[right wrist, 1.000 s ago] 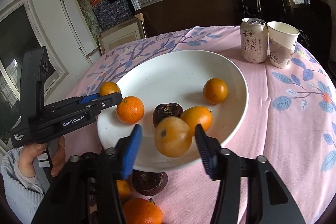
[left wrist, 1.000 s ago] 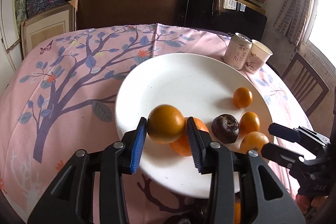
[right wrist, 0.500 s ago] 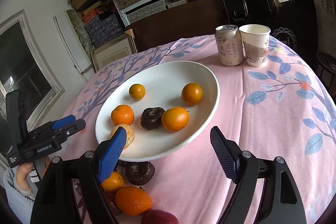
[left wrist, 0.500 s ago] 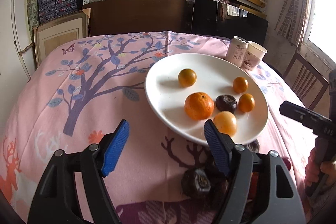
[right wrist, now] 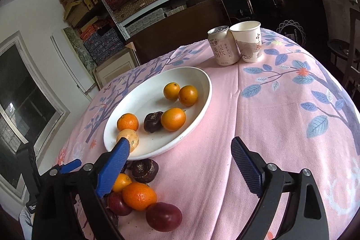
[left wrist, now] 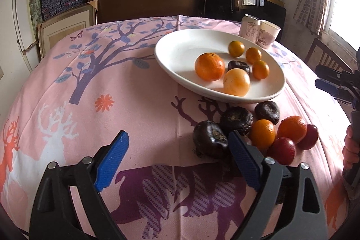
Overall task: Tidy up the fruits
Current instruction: 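Move the left tool to a dark purple fruit while the right tool approaches a red plum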
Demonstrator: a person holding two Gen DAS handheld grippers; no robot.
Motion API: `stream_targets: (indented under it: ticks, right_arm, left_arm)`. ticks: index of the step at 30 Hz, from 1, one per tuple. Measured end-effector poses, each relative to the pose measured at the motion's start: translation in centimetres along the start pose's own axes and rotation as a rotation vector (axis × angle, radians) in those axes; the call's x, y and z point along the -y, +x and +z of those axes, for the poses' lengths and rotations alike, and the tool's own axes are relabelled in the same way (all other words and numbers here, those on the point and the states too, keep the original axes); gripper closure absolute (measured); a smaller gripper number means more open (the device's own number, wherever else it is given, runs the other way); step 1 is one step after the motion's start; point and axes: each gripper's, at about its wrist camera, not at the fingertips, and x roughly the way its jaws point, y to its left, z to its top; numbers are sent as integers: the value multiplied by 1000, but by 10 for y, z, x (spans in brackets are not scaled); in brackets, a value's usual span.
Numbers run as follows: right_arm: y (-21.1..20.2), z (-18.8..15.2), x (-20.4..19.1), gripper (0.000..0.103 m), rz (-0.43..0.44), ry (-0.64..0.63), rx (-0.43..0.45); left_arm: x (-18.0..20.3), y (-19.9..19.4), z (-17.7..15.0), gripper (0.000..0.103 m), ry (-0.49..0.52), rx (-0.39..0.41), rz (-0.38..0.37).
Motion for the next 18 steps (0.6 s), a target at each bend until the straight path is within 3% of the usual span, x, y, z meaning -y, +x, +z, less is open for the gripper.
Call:
stream_targets:
  ticks: [3,6,10,18]
  right_arm:
    - [1,0,-1,11,2,-5,-3]
    - [0,1,-2,11,3,2,4]
    - [-1,1,-2,11,10,-1,5]
    - [0,0,-1,11,5,-1,-1]
  left_arm:
    - [-16,1,2,9,-41,-4,-8]
    - [-39,-9,3,11,-86,29,153]
    - [-61,-25,0,11,-177,65,115]
    - [-11,-21,-5,11,21,66,75]
